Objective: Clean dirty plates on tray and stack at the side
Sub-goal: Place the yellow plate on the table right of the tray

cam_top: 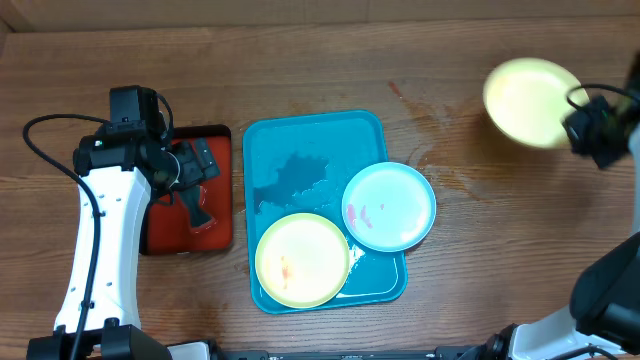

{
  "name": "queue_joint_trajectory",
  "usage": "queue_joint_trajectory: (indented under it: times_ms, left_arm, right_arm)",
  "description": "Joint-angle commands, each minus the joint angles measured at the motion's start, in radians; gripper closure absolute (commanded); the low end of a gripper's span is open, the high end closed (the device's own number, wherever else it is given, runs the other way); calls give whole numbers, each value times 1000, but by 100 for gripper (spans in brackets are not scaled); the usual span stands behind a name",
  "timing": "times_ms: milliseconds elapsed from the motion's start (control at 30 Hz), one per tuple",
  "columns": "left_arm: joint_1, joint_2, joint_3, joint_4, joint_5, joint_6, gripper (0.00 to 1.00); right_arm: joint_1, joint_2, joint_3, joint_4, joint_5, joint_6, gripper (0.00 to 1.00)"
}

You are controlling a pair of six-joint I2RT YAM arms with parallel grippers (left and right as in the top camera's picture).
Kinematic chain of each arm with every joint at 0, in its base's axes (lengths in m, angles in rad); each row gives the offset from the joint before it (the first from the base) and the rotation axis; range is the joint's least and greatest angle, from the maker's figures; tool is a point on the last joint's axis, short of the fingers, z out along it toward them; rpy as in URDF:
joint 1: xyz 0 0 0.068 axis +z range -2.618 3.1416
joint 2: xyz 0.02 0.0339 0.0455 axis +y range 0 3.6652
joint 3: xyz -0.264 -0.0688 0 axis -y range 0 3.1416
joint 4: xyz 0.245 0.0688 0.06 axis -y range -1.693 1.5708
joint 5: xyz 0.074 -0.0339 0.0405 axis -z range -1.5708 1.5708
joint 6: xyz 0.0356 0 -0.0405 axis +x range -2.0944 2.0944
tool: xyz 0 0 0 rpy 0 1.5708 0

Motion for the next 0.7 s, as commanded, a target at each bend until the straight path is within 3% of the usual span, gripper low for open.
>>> queue_joint_trajectory:
  times_ms: [0, 133, 300, 400, 667]
  left_arm:
    - [0, -5, 18, -2, -8, 11, 0]
    - [0, -5, 18, -2, -8, 11, 0]
    - [0, -5, 18, -2, -7, 11, 0]
    - [0, -5, 18, -2, -8, 11, 0]
    - [0, -5, 18, -2, -7, 11, 0]
  right_arm:
    - [-54, 25, -135, 14, -37, 7, 96]
    - [2, 25, -251, 62, -13, 0, 96]
    - [151, 25, -343, 91, 176, 85, 96]
    - [198, 12, -343, 90, 188, 83, 73]
    - [438, -216, -333, 113, 11, -212, 52]
